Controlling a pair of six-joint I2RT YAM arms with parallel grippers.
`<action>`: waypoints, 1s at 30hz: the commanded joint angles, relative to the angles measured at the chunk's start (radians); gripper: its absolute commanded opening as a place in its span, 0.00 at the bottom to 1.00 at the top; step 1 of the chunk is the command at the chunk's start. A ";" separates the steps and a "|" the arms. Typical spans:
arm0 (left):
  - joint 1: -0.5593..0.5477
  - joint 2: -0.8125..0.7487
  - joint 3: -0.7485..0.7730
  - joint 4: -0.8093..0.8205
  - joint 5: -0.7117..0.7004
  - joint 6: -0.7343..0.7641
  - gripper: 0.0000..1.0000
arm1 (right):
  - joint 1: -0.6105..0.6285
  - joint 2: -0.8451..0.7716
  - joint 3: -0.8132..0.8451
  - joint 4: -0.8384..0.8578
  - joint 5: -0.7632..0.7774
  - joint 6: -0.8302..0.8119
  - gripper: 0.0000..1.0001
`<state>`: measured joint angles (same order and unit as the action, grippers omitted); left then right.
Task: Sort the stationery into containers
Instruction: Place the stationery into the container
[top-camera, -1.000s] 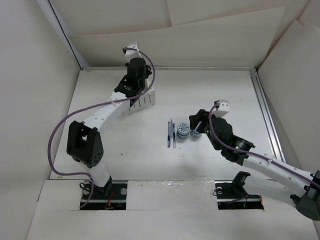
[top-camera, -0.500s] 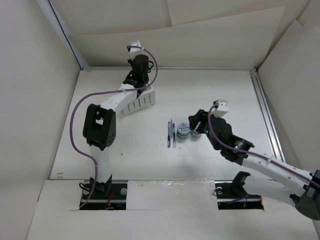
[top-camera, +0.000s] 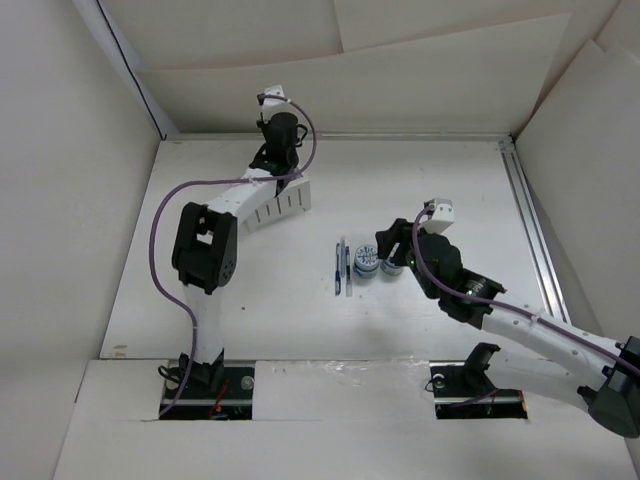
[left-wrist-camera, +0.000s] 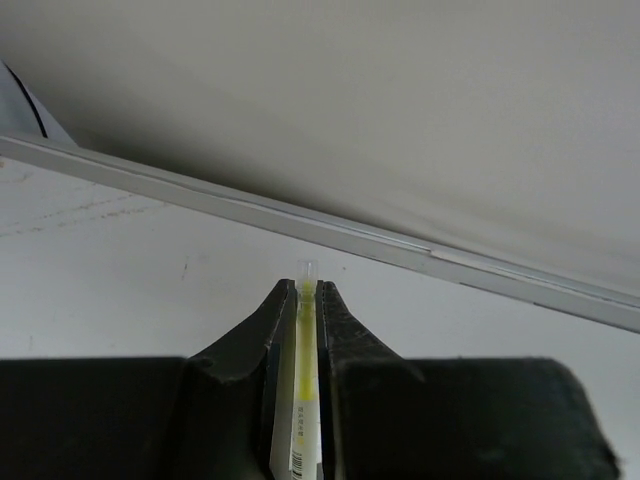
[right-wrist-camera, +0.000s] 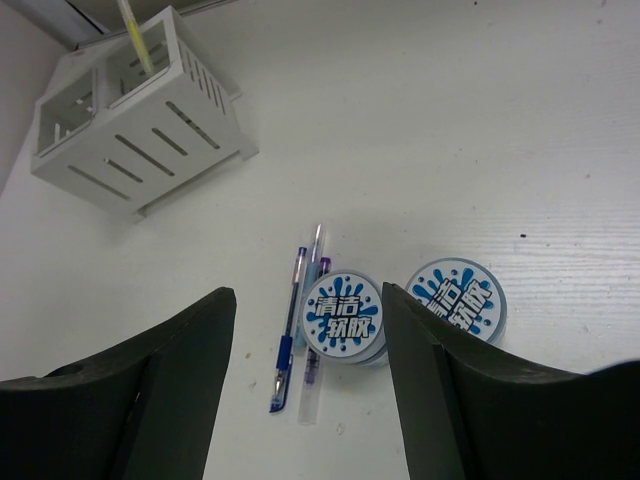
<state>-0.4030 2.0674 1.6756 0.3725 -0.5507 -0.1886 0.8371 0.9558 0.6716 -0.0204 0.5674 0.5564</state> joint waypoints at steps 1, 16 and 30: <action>0.006 -0.059 -0.062 0.078 -0.012 -0.003 0.08 | -0.007 -0.014 0.005 0.054 -0.003 -0.009 0.66; -0.073 -0.426 -0.333 0.099 0.058 -0.118 0.47 | -0.007 -0.032 -0.004 0.054 -0.003 -0.009 0.66; -0.290 -0.492 -0.576 -0.173 0.394 -0.293 0.12 | -0.007 -0.051 -0.004 0.042 0.037 -0.018 0.14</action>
<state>-0.6422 1.5429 1.1385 0.3065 -0.2375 -0.4526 0.8371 0.9321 0.6701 -0.0158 0.5766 0.5453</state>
